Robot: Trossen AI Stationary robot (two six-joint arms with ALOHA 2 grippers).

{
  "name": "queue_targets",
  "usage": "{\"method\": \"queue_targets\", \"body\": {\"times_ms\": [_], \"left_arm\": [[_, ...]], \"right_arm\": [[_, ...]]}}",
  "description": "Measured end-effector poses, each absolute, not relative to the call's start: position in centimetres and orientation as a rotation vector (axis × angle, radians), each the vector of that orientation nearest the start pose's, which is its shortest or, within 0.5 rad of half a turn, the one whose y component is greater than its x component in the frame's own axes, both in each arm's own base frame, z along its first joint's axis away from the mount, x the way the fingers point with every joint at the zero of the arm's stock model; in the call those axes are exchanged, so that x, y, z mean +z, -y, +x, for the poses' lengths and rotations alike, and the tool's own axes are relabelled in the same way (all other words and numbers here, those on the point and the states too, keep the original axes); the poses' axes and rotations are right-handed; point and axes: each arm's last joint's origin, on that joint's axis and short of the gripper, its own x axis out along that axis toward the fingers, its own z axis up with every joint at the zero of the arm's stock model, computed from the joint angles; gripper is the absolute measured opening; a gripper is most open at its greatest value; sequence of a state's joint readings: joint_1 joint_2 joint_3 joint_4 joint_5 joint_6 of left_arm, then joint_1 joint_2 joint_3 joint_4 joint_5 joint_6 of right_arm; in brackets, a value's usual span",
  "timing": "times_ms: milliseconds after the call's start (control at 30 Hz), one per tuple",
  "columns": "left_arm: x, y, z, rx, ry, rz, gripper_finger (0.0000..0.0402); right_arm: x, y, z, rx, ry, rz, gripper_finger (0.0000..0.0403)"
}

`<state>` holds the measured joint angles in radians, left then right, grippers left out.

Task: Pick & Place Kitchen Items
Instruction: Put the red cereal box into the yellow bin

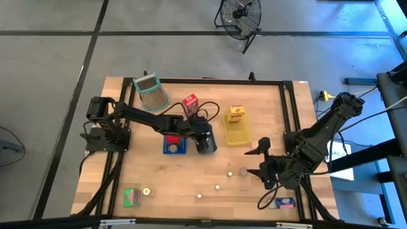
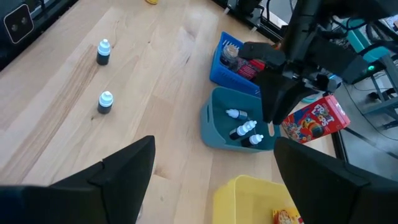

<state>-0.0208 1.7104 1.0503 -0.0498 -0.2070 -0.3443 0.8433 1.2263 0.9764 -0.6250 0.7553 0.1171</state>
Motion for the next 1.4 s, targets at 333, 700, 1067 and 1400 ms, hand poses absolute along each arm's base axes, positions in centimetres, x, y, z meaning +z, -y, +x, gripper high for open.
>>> {"method": "queue_targets", "body": {"times_ms": [333, 700, 1067, 1400], "left_arm": [[21.0, 0.4, 36.7, 0.177, -0.592, -0.28, 0.0123], [21.0, 0.3, 36.8, 0.181, -0.589, -0.272, 0.0193], [21.4, 0.4, 37.0, 0.174, -0.539, -0.276, 0.0194], [21.4, 0.3, 37.0, 0.174, -0.539, -0.276, 0.0193]], "right_arm": [[27.9, -16.5, 17.3, 0.044, -0.637, -0.503, 0.0332], [28.0, -16.5, 17.3, 0.043, -0.635, -0.501, 0.0332], [28.0, -16.5, 17.3, 0.033, -0.628, -0.474, 0.0332], [28.3, -16.7, 17.6, 0.031, -0.589, -0.439, 0.0332]]}}
